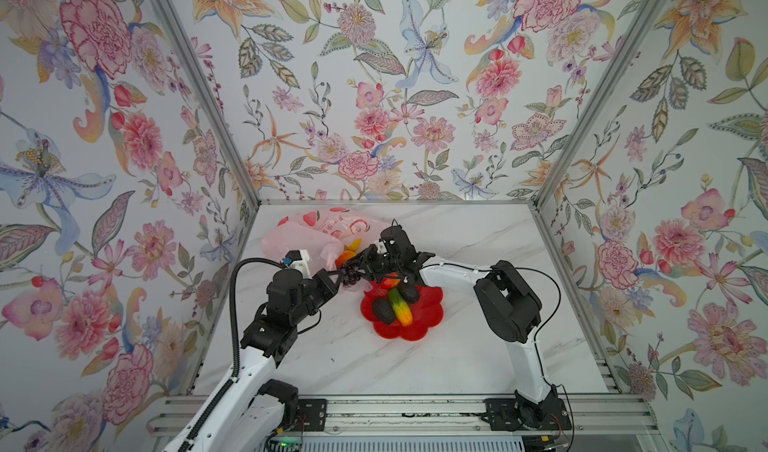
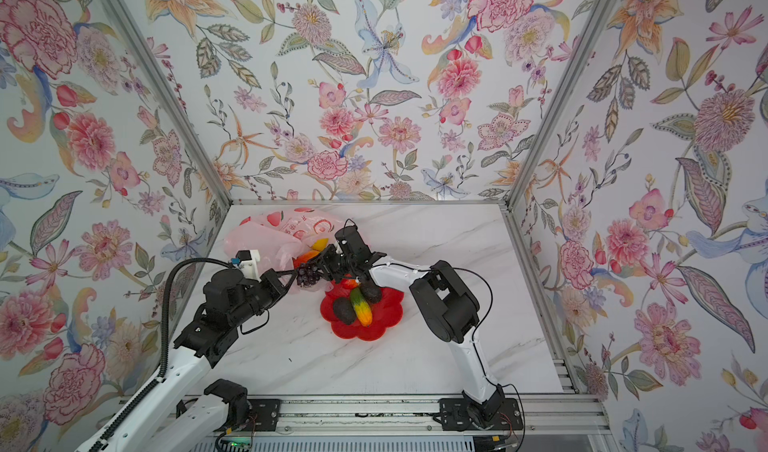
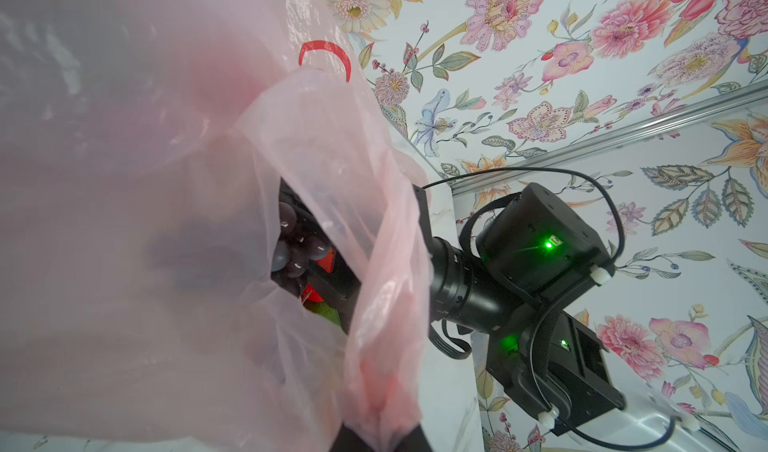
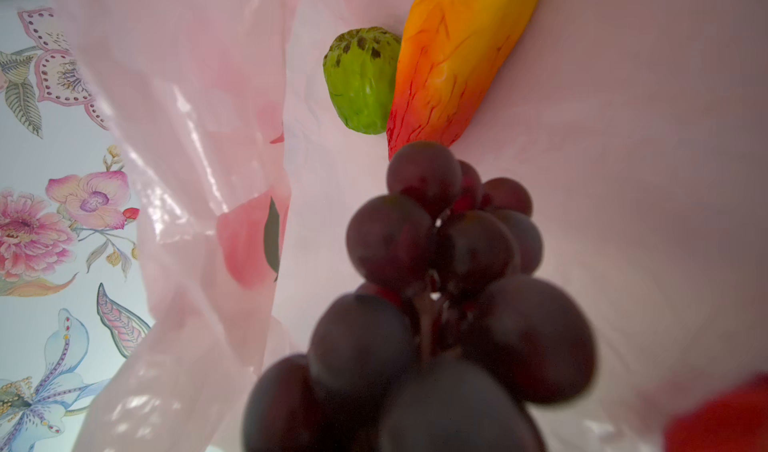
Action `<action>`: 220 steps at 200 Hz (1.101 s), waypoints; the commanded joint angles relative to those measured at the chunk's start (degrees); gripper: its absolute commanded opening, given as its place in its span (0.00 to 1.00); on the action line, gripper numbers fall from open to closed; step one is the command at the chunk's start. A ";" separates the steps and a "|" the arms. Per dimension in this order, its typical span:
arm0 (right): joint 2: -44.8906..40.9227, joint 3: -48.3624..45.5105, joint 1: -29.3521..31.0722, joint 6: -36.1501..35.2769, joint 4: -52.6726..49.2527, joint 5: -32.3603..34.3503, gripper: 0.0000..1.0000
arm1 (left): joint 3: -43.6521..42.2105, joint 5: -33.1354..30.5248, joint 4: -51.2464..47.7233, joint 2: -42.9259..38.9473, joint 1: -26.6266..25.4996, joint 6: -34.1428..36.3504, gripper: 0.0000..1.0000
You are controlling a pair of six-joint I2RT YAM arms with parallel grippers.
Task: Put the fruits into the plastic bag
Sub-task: 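Lift the grape bunch with the right gripper into the bag's opening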
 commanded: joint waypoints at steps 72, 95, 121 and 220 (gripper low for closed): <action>13.25 17.10 -0.80 5.20 6.50 -2.83 0.35 | 2.03 7.05 7.65 2.84 -0.95 1.50 0.00; 16.22 21.20 -1.55 6.49 7.88 -1.82 0.37 | 1.71 8.06 7.71 2.16 -1.27 1.57 0.00; 19.63 27.02 -2.75 6.16 7.81 -0.83 0.41 | 0.74 8.40 6.50 0.32 -1.34 1.57 0.00; 24.00 33.06 -7.19 2.33 2.47 -2.65 0.70 | -3.11 6.80 4.47 -4.89 -1.28 -0.10 0.00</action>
